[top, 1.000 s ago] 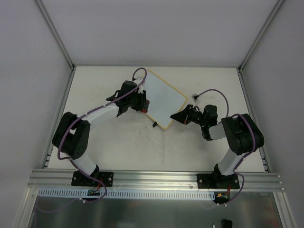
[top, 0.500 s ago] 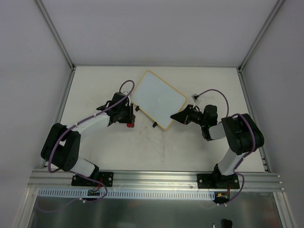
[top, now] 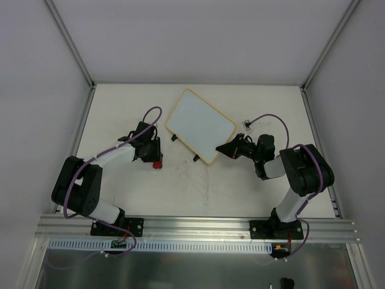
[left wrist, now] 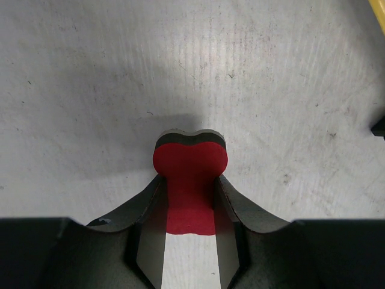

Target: Erase the whiteboard

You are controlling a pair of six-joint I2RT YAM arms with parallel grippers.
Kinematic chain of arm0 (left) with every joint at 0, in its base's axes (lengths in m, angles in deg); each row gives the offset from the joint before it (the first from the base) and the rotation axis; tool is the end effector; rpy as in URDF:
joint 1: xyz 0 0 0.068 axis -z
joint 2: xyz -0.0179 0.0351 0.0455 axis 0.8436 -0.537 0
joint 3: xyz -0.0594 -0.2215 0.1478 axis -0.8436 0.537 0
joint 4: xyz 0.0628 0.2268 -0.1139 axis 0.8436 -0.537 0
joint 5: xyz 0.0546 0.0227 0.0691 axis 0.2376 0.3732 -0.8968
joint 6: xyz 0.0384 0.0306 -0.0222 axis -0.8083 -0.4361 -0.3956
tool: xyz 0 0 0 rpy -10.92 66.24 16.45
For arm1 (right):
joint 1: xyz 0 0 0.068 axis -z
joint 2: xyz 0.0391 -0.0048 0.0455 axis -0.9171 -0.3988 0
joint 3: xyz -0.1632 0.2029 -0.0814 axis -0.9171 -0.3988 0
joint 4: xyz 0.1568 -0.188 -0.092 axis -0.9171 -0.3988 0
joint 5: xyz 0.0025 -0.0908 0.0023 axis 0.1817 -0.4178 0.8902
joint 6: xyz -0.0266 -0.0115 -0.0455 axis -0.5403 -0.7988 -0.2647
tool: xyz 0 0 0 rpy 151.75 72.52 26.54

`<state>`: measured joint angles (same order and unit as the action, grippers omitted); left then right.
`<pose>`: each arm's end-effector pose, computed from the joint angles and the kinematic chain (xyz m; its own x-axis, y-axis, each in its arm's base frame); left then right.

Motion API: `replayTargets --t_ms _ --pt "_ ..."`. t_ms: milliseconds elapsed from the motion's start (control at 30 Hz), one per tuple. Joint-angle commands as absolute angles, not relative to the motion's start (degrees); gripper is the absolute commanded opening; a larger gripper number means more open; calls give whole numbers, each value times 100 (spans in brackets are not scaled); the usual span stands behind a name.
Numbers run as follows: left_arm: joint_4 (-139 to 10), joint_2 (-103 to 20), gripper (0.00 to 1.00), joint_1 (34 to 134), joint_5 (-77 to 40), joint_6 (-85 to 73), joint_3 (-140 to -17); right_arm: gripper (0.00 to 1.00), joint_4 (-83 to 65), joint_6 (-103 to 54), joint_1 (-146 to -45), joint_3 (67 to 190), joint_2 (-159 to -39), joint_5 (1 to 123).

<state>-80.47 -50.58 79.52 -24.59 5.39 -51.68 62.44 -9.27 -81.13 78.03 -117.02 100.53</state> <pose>0.2669 -0.1091 0.1792 -0.8360 -0.0766 -0.5434 0.0784 0.9634 -0.2565 0.2690 0.0968 0.1485 -0.3808 0.1673 -0.9094 -0.7852 0.4609 0.4136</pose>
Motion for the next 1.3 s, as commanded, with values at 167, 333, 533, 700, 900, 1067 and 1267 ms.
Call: replayTargets --t_ms 167,333,533,700,900,1067,1267 --pt "-8277 -5043 25 7853 -2501 458 -5122 16 7176 -1264 -8188 7762 -11552 9887" --pt "-8286 -5183 27 7782 -2493 405 -5113 24 7176 -1290 -8179 7736 -11534 9852" --pt "-8295 -5350 43 7773 -2431 405 -5131 33 7176 -1299 -8188 7718 -11508 9834" --pt "-8286 -5315 64 7765 -2510 440 -5113 41 7168 -1308 -8188 7701 -11490 9826" --pt "-8286 -5236 82 7765 -2536 467 -5096 54 7176 -1352 -8153 7622 -11394 9755" --pt "-8278 -4876 99 7765 -2536 484 -5026 76 7212 -1387 -8048 7367 -11043 9659" --pt "-8181 -4219 99 7756 -2624 467 -4868 99 7185 -1290 -7846 6894 -10357 9300"
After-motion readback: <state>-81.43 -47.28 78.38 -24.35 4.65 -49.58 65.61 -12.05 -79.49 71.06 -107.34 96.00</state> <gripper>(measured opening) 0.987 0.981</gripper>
